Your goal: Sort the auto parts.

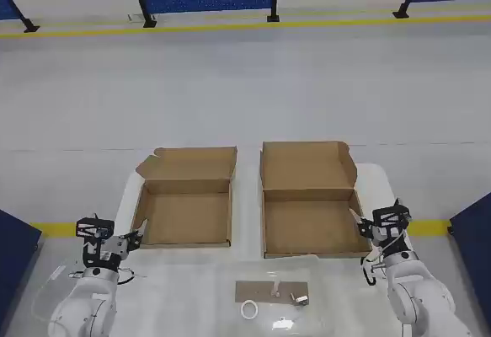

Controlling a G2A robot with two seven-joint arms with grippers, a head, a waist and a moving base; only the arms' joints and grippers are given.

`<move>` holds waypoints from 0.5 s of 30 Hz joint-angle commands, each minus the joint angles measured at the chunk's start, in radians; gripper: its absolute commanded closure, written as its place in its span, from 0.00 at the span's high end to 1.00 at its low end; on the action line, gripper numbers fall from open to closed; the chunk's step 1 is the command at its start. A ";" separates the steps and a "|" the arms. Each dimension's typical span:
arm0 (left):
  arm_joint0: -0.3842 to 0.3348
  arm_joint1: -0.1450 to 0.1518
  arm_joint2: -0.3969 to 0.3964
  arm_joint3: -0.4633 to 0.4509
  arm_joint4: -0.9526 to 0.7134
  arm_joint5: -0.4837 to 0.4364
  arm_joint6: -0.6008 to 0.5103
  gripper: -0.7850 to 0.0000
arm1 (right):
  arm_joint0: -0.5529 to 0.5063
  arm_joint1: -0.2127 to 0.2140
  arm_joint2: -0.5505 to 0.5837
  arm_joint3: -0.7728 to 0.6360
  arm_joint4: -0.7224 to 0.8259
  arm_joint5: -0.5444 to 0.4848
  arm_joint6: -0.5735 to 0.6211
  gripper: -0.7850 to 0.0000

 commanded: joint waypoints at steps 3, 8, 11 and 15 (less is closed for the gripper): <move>0.000 0.000 0.000 0.000 0.000 0.000 0.000 1.00 | 0.001 0.000 -0.001 -0.006 0.000 -0.008 -0.003 1.00; 0.000 0.000 0.000 0.000 0.000 0.000 0.000 1.00 | -0.003 0.012 0.019 -0.051 -0.062 -0.162 0.008 1.00; 0.000 0.000 0.000 0.000 0.000 0.000 0.000 1.00 | -0.008 0.026 0.037 -0.095 -0.115 -0.339 0.066 1.00; 0.000 0.000 0.000 0.000 0.000 0.000 0.000 1.00 | -0.006 0.029 0.052 -0.105 -0.131 -0.357 0.075 1.00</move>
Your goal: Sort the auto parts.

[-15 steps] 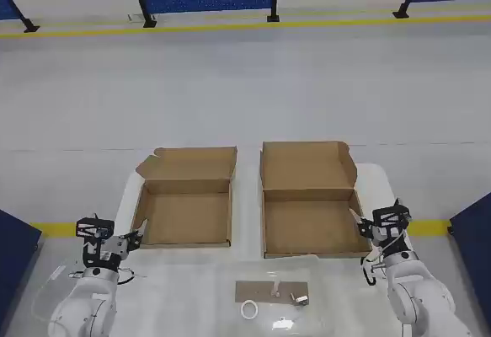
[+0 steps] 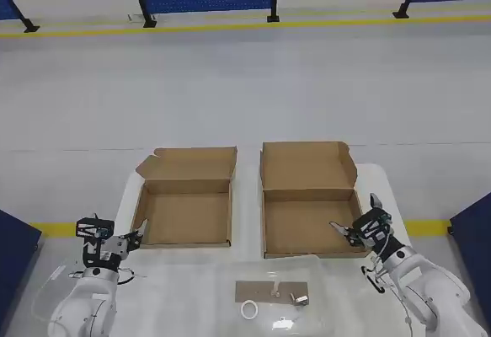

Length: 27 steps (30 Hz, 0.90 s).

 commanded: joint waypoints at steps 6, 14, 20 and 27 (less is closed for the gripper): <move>0.000 0.000 0.000 0.000 0.000 0.000 0.000 1.00 | 0.002 0.004 -0.013 -0.019 -0.040 -0.012 0.002 1.00; 0.000 0.000 0.000 0.000 0.000 0.000 0.000 1.00 | 0.046 0.028 0.018 -0.097 -0.048 -0.309 0.176 1.00; 0.000 0.000 0.000 0.000 0.000 0.000 0.000 1.00 | 0.069 0.033 0.021 -0.122 -0.041 -0.365 0.240 1.00; 0.000 0.000 0.000 0.000 0.000 0.000 0.000 1.00 | 0.073 0.036 0.017 -0.145 -0.068 -0.374 0.238 1.00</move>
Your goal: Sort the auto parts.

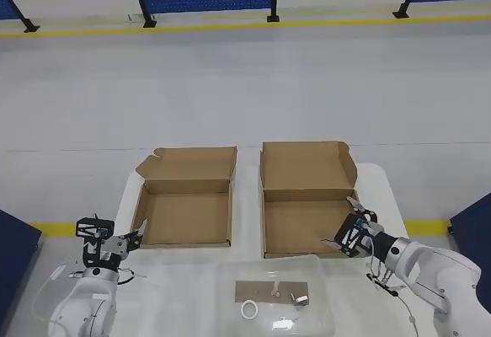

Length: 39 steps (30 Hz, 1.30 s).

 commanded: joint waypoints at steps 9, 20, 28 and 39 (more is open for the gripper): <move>0.000 0.000 0.000 0.000 0.000 0.000 0.000 1.00 | 0.068 0.019 -0.051 -0.078 -0.018 -0.217 0.233 1.00; 0.000 0.000 0.000 0.000 0.000 0.000 0.000 1.00 | 0.093 0.025 -0.099 -0.105 0.014 -0.241 0.309 1.00; 0.000 0.000 0.000 0.000 0.000 0.000 0.000 1.00 | 0.158 0.095 -0.275 -0.122 0.012 -0.241 0.494 1.00; 0.000 0.000 0.000 0.000 0.000 0.000 0.000 1.00 | 0.202 0.133 -0.330 -0.096 0.025 -0.241 0.489 1.00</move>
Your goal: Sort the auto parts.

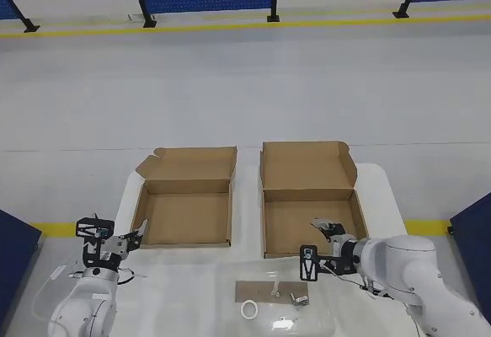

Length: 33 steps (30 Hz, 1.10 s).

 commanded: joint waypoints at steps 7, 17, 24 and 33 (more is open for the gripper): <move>0.000 0.000 0.000 0.000 0.000 0.000 0.000 1.00 | 0.041 0.025 -0.098 0.019 -0.006 0.000 0.000 1.00; 0.000 0.000 0.000 0.000 0.000 0.000 0.000 1.00 | 0.209 0.108 -0.279 0.106 0.079 0.008 0.008 1.00; 0.000 0.000 0.000 0.000 0.000 0.000 0.000 1.00 | 0.351 0.177 -0.436 0.117 0.259 0.112 0.112 1.00; 0.000 0.000 0.000 0.000 0.000 0.000 0.000 1.00 | 0.599 0.263 -0.694 0.100 0.590 0.297 0.297 1.00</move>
